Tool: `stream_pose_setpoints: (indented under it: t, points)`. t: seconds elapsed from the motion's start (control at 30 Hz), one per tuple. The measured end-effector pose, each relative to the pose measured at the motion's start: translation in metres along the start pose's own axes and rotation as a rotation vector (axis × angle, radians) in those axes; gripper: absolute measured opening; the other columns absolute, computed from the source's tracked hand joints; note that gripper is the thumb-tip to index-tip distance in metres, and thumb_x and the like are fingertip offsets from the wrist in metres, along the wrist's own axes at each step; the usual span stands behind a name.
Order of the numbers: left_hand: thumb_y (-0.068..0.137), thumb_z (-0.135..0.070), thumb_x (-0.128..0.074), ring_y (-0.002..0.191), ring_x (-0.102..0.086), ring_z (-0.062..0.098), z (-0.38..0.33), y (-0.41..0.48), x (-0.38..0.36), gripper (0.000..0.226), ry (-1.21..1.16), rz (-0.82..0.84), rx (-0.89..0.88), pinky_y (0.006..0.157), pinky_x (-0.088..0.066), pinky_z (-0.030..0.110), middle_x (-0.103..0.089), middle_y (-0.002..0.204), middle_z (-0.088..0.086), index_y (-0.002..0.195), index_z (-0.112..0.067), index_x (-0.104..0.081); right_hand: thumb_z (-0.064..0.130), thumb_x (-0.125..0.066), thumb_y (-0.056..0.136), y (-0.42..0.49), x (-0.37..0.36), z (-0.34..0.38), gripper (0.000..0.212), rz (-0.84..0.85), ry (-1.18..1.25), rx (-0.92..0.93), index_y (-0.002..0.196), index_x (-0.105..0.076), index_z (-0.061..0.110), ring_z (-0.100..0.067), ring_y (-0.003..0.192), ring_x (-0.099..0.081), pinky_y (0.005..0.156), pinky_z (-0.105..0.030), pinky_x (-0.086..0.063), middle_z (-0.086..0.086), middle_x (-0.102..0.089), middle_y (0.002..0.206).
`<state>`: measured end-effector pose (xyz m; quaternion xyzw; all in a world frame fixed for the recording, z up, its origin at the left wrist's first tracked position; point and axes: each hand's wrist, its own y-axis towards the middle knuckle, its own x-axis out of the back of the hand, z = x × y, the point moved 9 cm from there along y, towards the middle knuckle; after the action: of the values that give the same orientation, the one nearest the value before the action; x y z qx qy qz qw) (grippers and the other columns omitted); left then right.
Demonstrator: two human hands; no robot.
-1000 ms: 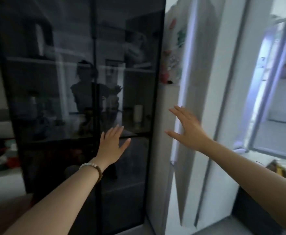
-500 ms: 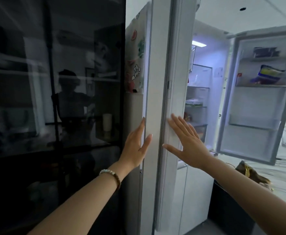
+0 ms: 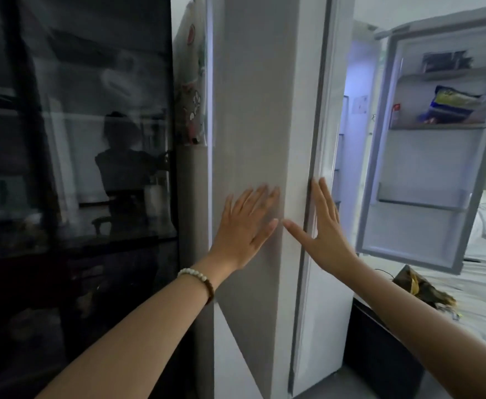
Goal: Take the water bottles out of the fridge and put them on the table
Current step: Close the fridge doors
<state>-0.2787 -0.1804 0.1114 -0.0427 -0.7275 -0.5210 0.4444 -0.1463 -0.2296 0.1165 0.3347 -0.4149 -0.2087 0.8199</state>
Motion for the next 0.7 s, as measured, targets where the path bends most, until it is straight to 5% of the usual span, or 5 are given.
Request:
stream_pose_setpoints:
  t: [0.27, 0.43, 0.7]
  points:
    - [0.093, -0.056, -0.011, 0.146, 0.006, 0.015, 0.004, 0.086, -0.076, 0.057, 0.051, -0.089, 0.094, 0.113, 0.016, 0.037, 0.002, 0.159, -0.007, 0.145, -0.041, 0.003, 0.043, -0.065, 0.081, 0.045, 0.023, -0.115, 0.098, -0.118, 0.165, -0.193, 0.15, 0.001, 0.023, -0.012, 0.146, -0.009, 0.118, -0.036, -0.017, 0.005, -0.006, 0.16]
    - [0.095, -0.053, -0.016, 0.146, 0.005, 0.022, 0.033, 0.149, -0.131, 0.059, 0.152, -0.168, 0.104, 0.115, 0.013, 0.045, 0.003, 0.16, -0.001, 0.148, -0.037, 0.004, 0.048, -0.073, 0.073, 0.094, 0.019, -0.192, 0.104, -0.175, 0.27, -0.227, 0.15, -0.005, 0.028, -0.015, 0.14, -0.029, 0.112, -0.044, -0.033, 0.007, -0.023, 0.155]
    - [0.093, -0.048, -0.035, 0.143, -0.004, 0.033, 0.072, 0.237, -0.212, 0.061, 0.255, -0.372, 0.049, 0.113, 0.004, 0.056, -0.012, 0.156, 0.007, 0.148, -0.024, -0.021, 0.037, -0.079, 0.071, 0.175, -0.007, -0.304, 0.085, -0.244, 0.346, -0.331, 0.141, -0.031, 0.028, -0.008, 0.109, -0.052, 0.092, -0.027, -0.044, 0.013, -0.049, 0.125]
